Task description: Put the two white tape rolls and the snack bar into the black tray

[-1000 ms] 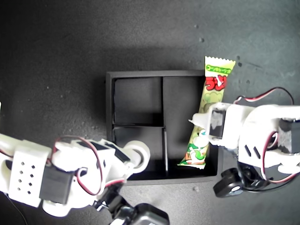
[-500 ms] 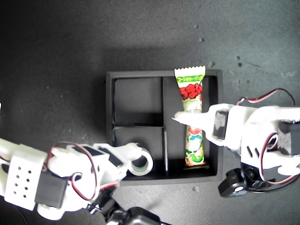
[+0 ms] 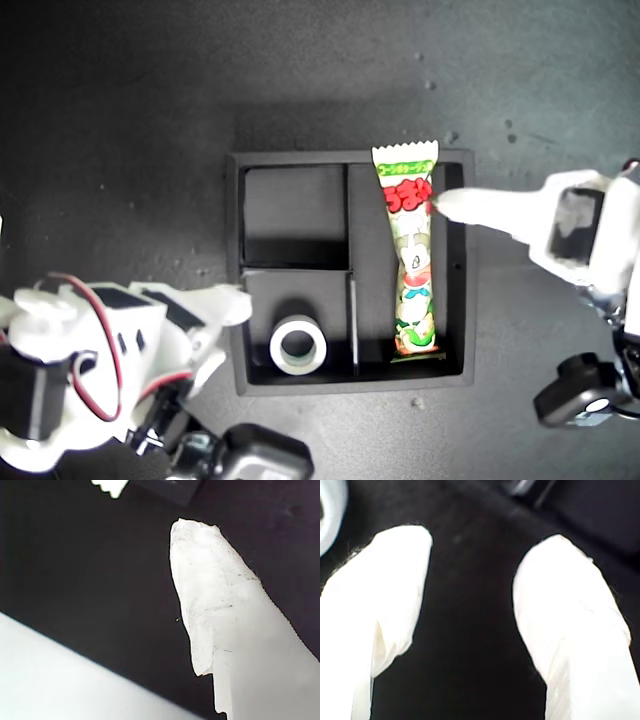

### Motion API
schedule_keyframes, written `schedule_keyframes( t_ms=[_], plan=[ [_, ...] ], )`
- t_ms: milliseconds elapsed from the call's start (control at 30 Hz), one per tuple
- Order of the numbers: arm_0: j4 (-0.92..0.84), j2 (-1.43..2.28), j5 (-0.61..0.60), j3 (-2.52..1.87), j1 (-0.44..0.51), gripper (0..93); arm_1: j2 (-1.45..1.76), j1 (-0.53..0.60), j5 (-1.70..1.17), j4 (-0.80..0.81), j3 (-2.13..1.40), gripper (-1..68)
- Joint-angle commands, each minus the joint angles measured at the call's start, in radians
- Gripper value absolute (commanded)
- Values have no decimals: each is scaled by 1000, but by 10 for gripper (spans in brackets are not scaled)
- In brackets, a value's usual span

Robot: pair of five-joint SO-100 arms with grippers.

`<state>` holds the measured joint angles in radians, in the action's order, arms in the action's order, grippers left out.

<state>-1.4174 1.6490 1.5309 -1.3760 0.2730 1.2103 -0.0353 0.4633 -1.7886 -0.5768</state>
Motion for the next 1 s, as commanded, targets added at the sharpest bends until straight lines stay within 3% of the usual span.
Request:
schedule_keyframes(
  t_ms=[0,267,400,533,733,967],
  plan=[
    [-21,115,152,-86,14,122,132,5,236,-12,-115,233],
    [75,66,423,-173,222,123,244,230,630,-12,-308,209],
    [101,-104,446,-63,281,124,275,330,773,-12,-379,165],
    [100,-222,477,48,318,126,295,405,890,-12,-451,-2],
    [144,-215,574,-57,359,134,342,492,1012,-12,-551,-4],
    [253,-192,568,-172,354,136,344,505,1012,-11,-548,-4]
  ],
)
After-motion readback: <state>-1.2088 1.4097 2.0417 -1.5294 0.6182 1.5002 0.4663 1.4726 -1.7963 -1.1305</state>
